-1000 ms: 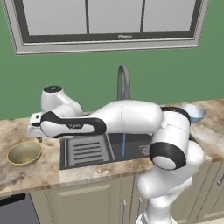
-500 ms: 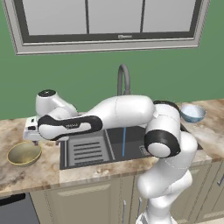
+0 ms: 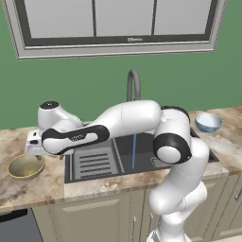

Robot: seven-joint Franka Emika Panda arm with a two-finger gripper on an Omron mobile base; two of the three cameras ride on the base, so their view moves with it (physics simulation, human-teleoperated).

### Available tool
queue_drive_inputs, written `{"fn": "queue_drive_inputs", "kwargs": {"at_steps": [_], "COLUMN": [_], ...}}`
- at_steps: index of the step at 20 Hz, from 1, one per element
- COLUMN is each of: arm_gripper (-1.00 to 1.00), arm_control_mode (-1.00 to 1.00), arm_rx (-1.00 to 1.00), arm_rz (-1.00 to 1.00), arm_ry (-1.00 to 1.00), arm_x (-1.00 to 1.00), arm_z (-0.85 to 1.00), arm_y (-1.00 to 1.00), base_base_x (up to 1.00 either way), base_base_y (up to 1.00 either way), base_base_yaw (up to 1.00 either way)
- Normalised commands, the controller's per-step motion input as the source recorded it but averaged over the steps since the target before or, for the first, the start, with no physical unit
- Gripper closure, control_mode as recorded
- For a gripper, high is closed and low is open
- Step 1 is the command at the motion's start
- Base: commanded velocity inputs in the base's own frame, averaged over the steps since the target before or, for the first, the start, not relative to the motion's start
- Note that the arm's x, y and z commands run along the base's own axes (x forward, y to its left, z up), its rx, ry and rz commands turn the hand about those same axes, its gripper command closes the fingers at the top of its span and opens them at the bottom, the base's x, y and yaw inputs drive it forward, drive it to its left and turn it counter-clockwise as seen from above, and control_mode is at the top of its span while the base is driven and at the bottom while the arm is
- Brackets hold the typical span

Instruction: Rinse each bowl for a few seconds and place them down in the sink or on the counter.

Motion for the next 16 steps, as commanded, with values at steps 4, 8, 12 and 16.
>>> {"fn": "queue_drive_inputs", "kwargs": {"at_steps": [4, 8, 12, 16], "arm_gripper": [-1.0, -1.0, -1.0, -1.0], "arm_control_mode": [-1.0, -1.0, -1.0, -1.0], "arm_rx": [0.02, 0.01, 0.0, 0.0], "arm_rz": [0.0, 0.0, 0.0, 0.0], "arm_ry": [0.0, -0.05, -0.07, -0.04], "arm_x": [0.1, 0.13, 0.17, 0.18], "arm_z": [-0.27, -0.16, -0.09, -0.08], "arm_y": [0.05, 0.17, 0.2, 0.23], "base_base_x": [0.0, 0.0, 0.0, 0.0], "base_base_y": [0.0, 0.0, 0.0, 0.0], "base_base_yaw": [0.0, 0.0, 0.0, 0.0]}}
